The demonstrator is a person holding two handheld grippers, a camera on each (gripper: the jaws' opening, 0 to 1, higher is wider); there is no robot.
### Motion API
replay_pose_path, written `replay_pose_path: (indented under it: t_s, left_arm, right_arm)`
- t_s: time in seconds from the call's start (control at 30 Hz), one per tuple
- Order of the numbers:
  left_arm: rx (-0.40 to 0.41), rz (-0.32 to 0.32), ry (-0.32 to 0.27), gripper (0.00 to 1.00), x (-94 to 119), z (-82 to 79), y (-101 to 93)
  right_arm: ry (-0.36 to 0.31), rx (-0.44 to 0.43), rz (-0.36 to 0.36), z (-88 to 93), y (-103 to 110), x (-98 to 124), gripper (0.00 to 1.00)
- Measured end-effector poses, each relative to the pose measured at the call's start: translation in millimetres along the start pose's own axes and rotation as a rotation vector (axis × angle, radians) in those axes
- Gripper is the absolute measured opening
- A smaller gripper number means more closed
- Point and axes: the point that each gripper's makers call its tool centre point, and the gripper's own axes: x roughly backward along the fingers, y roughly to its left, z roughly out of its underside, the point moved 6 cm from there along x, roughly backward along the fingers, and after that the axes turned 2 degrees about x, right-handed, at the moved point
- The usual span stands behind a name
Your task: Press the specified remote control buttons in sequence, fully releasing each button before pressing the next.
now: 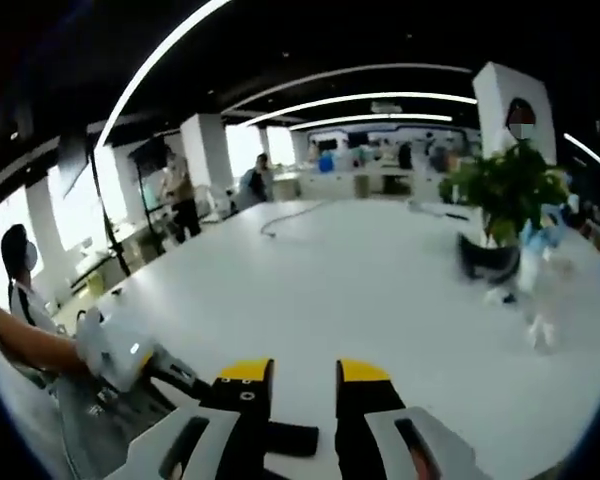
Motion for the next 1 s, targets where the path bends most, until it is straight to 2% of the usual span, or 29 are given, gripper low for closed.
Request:
replay_pose_path:
  t_s: [0.17,0.27,0.33,0.4,0.5,0.63,0.67,0.7,0.73,0.77,0.9,1.0]
  left_arm:
    - [0.008,-0.001,-0.002,0.24,-2,-0.9,0.6]
    - [0.015,-0.008,-0.009,0.25,-5,-3.5,2.1]
    - [0.016,-0.011,-0.009,0.25,-5,-4.1,1.7]
    - [0.017,-0.012,-0.011,0.25,-5,-4.1,1.7]
    - [0.018,-0.015,-0.010,0.25,-5,-4.2,1.6]
    - [0.018,-0.015,-0.010,0.25,-5,-4.2,2.0]
    - [0.018,-0.014,-0.010,0.25,-5,-4.4,2.2]
    - [0.016,-0.013,-0.010,0.25,-5,-4.3,2.2]
    - [0.016,-0.013,-0.010,0.25,-5,-4.4,2.5]
    - [0.015,-0.013,-0.011,0.25,-5,-4.8,2.5]
    - [0.015,-0.012,-0.011,0.25,-6,-4.1,3.4]
    - [0.015,-0.012,-0.009,0.25,-6,-4.3,3.4]
  right_arm:
    - [-0.049,-0.017,-0.010,1.6,-8,-3,0.40]
    - [-0.088,0.030,-0.003,2.0,-6,-8,0.51]
    - [-0.105,0.042,-0.041,1.9,0,-10,0.59]
    - [-0.116,0.037,-0.082,1.0,5,-11,0.63]
    - [-0.140,0.078,-0.059,-3.0,0,-10,0.71]
    - [-0.174,0.099,-0.010,-4.9,-14,-4,0.76]
    - [-0.160,0.105,-0.005,-2.8,-16,-4,0.78]
    - [-0.117,0.104,0.006,1.9,-19,-3,0.78]
    - [-0.123,0.104,0.003,2.1,-20,-3,0.78]
    - [-0.175,0.123,0.048,-3.4,-31,1,0.81]
    - [-0.193,0.077,0.034,-8.3,-35,-11,0.84]
    - [-0.172,0.082,0.027,-6.6,-34,-14,0.88]
